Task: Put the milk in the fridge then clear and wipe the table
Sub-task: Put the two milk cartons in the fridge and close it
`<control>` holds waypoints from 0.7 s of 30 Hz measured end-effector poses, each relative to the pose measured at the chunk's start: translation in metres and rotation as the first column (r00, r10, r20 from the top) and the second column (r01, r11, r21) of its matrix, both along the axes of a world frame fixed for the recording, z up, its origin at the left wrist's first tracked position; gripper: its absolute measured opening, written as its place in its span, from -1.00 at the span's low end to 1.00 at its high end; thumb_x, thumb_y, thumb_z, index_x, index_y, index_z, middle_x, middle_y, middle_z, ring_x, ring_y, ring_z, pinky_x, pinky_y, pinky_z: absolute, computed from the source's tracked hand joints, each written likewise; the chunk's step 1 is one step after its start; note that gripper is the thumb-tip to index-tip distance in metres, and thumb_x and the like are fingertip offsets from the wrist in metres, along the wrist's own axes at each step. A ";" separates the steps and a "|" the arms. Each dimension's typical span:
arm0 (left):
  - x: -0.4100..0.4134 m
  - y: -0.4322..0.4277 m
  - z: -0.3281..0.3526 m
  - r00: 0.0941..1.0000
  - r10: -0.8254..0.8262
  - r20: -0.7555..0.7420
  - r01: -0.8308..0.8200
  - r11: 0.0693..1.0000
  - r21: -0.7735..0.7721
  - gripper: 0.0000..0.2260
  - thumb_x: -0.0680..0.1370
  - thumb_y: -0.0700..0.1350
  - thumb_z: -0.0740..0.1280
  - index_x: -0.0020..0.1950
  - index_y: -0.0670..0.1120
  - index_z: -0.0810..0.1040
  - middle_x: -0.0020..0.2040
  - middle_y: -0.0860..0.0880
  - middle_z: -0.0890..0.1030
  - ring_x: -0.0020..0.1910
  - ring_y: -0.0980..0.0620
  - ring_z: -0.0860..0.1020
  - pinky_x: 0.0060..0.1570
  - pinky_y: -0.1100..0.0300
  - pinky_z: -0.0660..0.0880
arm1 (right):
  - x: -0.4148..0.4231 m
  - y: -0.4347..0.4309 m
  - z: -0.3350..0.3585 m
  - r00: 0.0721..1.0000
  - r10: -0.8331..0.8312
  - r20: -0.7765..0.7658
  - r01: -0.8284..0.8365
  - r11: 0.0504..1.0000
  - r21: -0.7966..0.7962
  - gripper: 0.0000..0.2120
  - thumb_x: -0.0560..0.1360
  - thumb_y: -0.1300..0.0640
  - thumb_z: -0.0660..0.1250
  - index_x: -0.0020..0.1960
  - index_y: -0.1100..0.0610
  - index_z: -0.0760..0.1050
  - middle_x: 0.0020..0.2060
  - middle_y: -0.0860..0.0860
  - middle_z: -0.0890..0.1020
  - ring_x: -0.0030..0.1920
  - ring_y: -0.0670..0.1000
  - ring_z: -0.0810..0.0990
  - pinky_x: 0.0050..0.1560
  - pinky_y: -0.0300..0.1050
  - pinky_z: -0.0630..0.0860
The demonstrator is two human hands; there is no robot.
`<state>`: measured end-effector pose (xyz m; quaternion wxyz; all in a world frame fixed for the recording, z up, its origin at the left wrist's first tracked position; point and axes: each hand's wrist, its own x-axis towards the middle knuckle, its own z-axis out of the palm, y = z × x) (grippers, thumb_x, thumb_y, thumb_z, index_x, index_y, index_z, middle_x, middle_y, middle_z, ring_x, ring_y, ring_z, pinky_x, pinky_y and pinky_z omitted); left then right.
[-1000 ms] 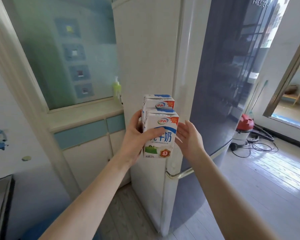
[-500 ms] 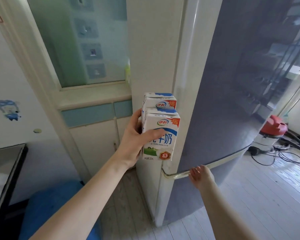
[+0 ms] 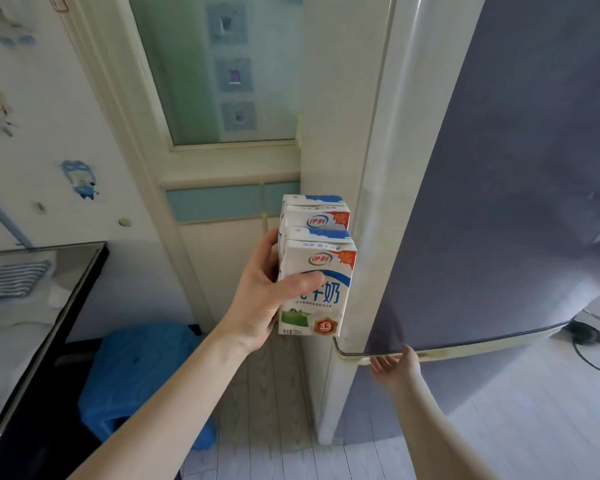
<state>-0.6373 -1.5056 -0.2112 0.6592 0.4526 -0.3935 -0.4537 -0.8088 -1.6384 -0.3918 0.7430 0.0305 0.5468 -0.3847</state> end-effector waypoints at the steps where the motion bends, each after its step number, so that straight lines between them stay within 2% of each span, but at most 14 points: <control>1: 0.000 0.000 -0.001 1.000 0.002 0.002 -0.002 1.000 0.002 -0.31 0.13 -0.13 0.50 0.24 0.05 0.40 -0.04 0.00 0.68 -0.08 0.01 0.66 -0.23 0.19 0.58 | 0.001 -0.001 -0.001 1.000 0.003 0.013 -0.003 1.000 0.003 -0.45 0.58 -0.03 0.08 0.44 0.28 0.12 0.44 0.15 0.26 0.44 0.13 0.26 0.45 -0.04 0.20; 3: 0.001 0.001 -0.002 1.000 0.006 0.006 -0.006 1.000 0.007 -0.23 0.08 -0.09 0.57 0.25 0.04 0.39 -0.03 -0.01 0.68 -0.07 0.00 0.66 -0.22 0.18 0.58 | 0.003 -0.002 -0.004 0.998 0.014 0.053 -0.014 1.000 0.003 -0.45 0.56 -0.07 0.07 0.43 0.24 0.16 0.42 0.14 0.30 0.41 0.13 0.29 0.44 -0.01 0.22; 7: 0.003 0.006 -0.006 1.000 0.014 0.001 -0.014 1.000 0.017 -0.25 0.07 -0.09 0.57 0.23 0.06 0.41 -0.03 -0.01 0.68 -0.07 0.00 0.66 -0.22 0.18 0.58 | 0.007 -0.003 -0.010 0.993 -0.026 0.116 0.025 1.000 0.015 -0.44 0.53 -0.13 0.10 0.41 0.18 0.23 0.39 0.12 0.36 0.40 0.13 0.33 0.44 0.04 0.20; 10: 0.002 0.010 -0.007 1.000 0.017 -0.006 -0.017 0.999 0.032 -0.19 0.00 0.06 0.62 0.21 0.08 0.41 -0.03 -0.01 0.68 -0.07 0.00 0.66 -0.23 0.19 0.58 | 0.005 0.000 -0.012 0.989 -0.045 0.142 0.045 0.999 0.004 -0.45 0.52 -0.15 0.13 0.39 0.17 0.27 0.37 0.09 0.39 0.38 0.10 0.35 0.44 0.02 0.20; 12: 0.001 0.013 -0.005 1.000 0.016 -0.005 -0.015 0.999 0.039 -0.19 0.00 0.08 0.62 0.21 0.08 0.41 -0.03 0.00 0.68 -0.07 0.00 0.66 -0.23 0.19 0.58 | 0.002 0.002 -0.014 0.986 -0.040 0.164 0.042 0.999 -0.009 -0.43 0.52 -0.15 0.14 0.40 0.16 0.24 0.41 0.07 0.34 0.42 0.08 0.30 0.46 -0.03 0.18; 15: 0.001 0.018 -0.005 1.000 0.016 0.011 -0.016 0.999 0.044 -0.19 0.01 0.05 0.62 0.22 0.07 0.41 -0.02 -0.01 0.68 -0.07 0.00 0.66 -0.23 0.18 0.58 | 0.001 0.005 -0.016 0.985 -0.033 0.167 0.039 0.999 -0.029 -0.36 0.53 -0.16 0.12 0.45 0.20 0.12 0.49 0.06 0.11 0.50 0.04 0.06 0.50 -0.08 0.06; 16: 0.001 0.019 -0.004 1.000 0.015 0.017 -0.015 0.999 0.045 -0.19 0.02 0.01 0.62 0.22 0.06 0.41 -0.02 -0.02 0.68 -0.07 -0.01 0.66 -0.23 0.18 0.58 | 0.001 0.005 -0.017 0.988 -0.032 0.150 0.038 0.999 -0.034 -0.34 0.53 -0.17 0.12 0.46 0.21 0.09 0.50 0.06 0.09 0.50 0.05 0.06 0.50 -0.08 0.06; 19: 0.003 0.023 -0.004 1.000 0.005 0.027 -0.006 0.999 0.037 -0.29 0.12 -0.15 0.50 0.24 0.03 0.40 -0.05 -0.01 0.68 -0.09 0.00 0.66 -0.25 0.20 0.58 | 0.005 0.004 -0.022 0.992 -0.024 0.120 0.030 0.998 -0.047 -0.34 0.51 -0.22 0.12 0.44 0.18 0.15 0.46 0.01 0.22 0.47 0.03 0.18 0.47 -0.09 0.15; 21: 0.004 0.025 -0.003 1.000 -0.007 0.030 0.006 0.999 0.040 -0.29 0.11 -0.14 0.51 0.24 0.04 0.40 -0.05 -0.01 0.68 -0.09 0.00 0.66 -0.25 0.20 0.58 | 0.006 0.000 -0.027 0.992 -0.024 0.124 0.031 0.998 -0.057 -0.45 0.48 -0.26 0.15 0.27 0.13 0.31 0.22 -0.05 0.45 0.31 0.00 0.42 0.41 -0.12 0.25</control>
